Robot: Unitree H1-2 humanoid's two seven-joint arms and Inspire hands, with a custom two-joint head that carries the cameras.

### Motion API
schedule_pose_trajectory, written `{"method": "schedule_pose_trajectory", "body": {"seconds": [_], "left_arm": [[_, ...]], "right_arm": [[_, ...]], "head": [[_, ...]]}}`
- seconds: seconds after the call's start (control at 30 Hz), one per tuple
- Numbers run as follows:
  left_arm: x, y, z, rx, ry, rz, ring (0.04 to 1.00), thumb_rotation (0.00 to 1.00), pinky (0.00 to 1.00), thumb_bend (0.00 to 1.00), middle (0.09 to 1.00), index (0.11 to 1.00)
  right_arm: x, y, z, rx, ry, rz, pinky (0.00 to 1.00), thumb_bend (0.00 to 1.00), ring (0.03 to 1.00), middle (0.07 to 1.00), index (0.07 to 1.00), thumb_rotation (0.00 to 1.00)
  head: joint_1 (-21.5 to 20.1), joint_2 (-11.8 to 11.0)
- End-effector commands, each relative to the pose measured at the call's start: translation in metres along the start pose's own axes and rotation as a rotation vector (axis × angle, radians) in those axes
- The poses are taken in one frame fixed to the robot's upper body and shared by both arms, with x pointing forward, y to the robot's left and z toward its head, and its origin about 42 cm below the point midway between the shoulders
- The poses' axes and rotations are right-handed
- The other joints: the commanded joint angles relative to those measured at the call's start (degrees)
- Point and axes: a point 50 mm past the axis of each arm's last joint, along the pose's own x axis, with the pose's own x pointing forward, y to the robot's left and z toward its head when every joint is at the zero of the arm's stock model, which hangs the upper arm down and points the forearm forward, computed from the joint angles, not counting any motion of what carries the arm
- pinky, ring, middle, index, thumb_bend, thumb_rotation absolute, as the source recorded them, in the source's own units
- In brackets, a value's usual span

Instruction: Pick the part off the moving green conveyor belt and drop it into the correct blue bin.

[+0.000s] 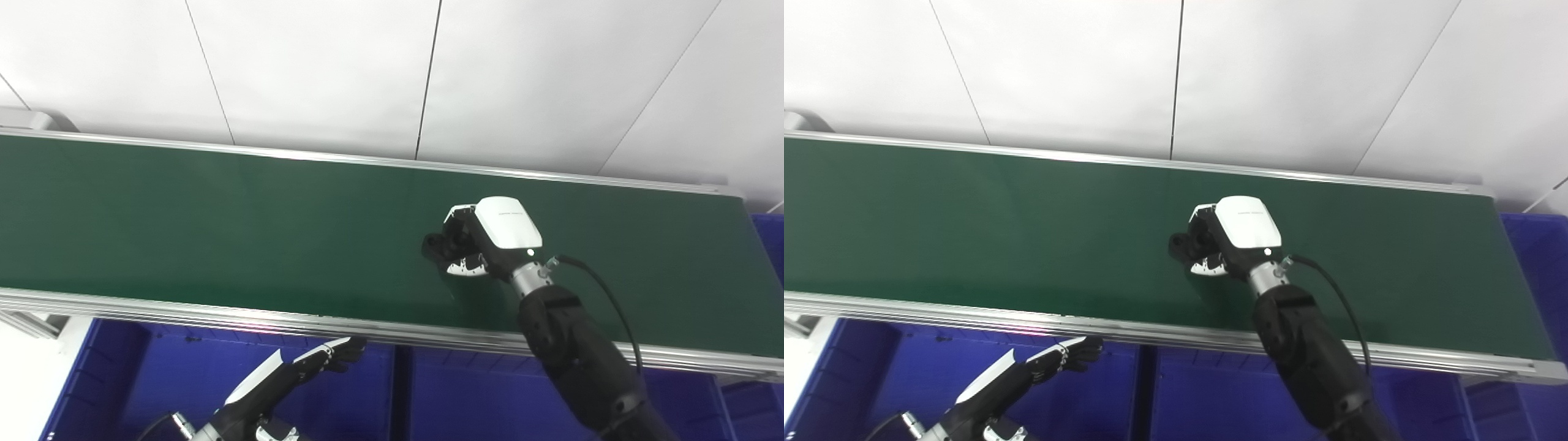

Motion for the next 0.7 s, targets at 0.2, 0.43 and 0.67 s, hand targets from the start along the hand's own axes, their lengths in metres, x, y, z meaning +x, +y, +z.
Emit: {"method": "schedule_pose_trajectory", "body": {"seconds": [0.2,0.43,0.67], "left_arm": [[-0.004,0.006,0.008,0.013,-0.048,0.017,0.873,0.44,0.82,1.0,0.903,0.905],[-0.006,0.007,0.01,0.0,-0.057,0.022,0.875,0.43,0.83,1.0,0.902,0.906],[-0.006,0.006,0.014,-0.008,-0.071,0.035,0.873,0.43,0.82,1.0,0.897,0.904]], "right_arm": [[-0.031,-0.031,0.031,0.12,-0.082,-0.288,0.33,0.5,0.438,0.489,0.488,0.0],[-0.065,-0.038,0.039,0.135,-0.077,-0.388,0.29,0.49,0.411,0.509,0.492,0.0],[-0.105,-0.04,0.046,0.186,-0.06,-0.408,0.3,0.49,0.432,0.526,0.462,0.0]], "head": [[-0.9,0.45],[-1.02,1.36],[-0.7,2.95]]}}
